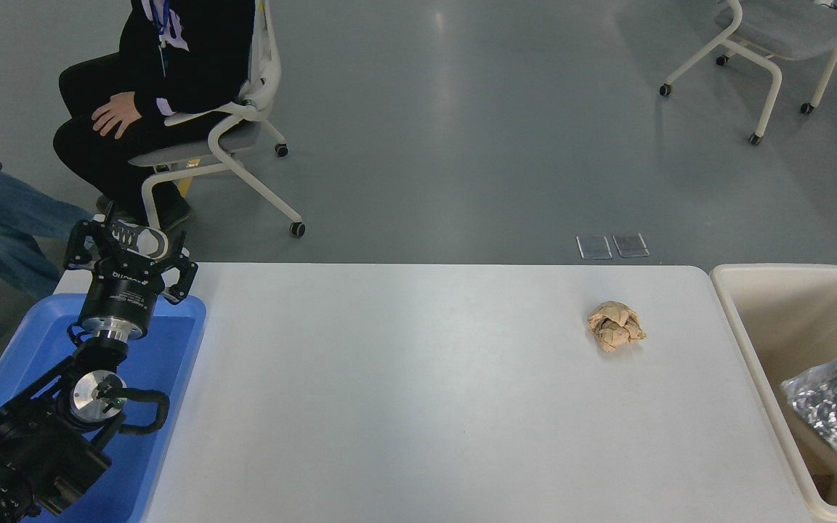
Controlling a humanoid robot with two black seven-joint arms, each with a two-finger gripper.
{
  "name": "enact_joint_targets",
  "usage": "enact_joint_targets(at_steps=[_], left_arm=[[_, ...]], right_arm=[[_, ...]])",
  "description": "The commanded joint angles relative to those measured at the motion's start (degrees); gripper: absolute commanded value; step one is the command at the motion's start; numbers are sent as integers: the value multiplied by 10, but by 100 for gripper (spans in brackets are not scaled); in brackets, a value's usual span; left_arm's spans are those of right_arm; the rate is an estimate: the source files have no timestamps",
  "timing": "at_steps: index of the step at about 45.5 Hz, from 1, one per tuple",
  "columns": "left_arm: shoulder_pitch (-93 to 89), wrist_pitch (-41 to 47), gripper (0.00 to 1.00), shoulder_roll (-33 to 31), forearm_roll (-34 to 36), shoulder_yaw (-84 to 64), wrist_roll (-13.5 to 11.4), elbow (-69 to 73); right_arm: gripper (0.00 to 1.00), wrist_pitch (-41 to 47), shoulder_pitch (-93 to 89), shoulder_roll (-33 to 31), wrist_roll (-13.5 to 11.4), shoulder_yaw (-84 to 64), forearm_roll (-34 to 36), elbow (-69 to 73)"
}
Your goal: Pick up foil plate and place in dustbin
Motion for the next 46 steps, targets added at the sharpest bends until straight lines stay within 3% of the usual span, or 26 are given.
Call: enact_joint_targets(at_steps=[1,9,15,22,28,36,40,46], left_arm=[[0,-1,99,0,0,0,0,0],[0,-1,99,0,0,0,0,0],[0,-2,99,0,0,0,0,0],[0,-2,99,0,0,0,0,0],[0,-2,99,0,0,0,0,0],[0,-2,99,0,0,0,0,0],[0,-3,99,0,0,0,0,0],[0,-2,99,0,0,0,0,0]], right_arm=[[99,-15,31,-10,0,-5,0,46],[100,-14,95,-75,0,-15,-3,167],[100,-5,198,-142,-1,-93,-3,347],[100,18,333,-150,-1,-232,0,461],[100,67,480,-120,-1,-372,0,544],[100,182,658,-16,0,-523,0,606],[100,260,707,41,1,-546,1,610],[100,391,773,57,3,-532,5,610]])
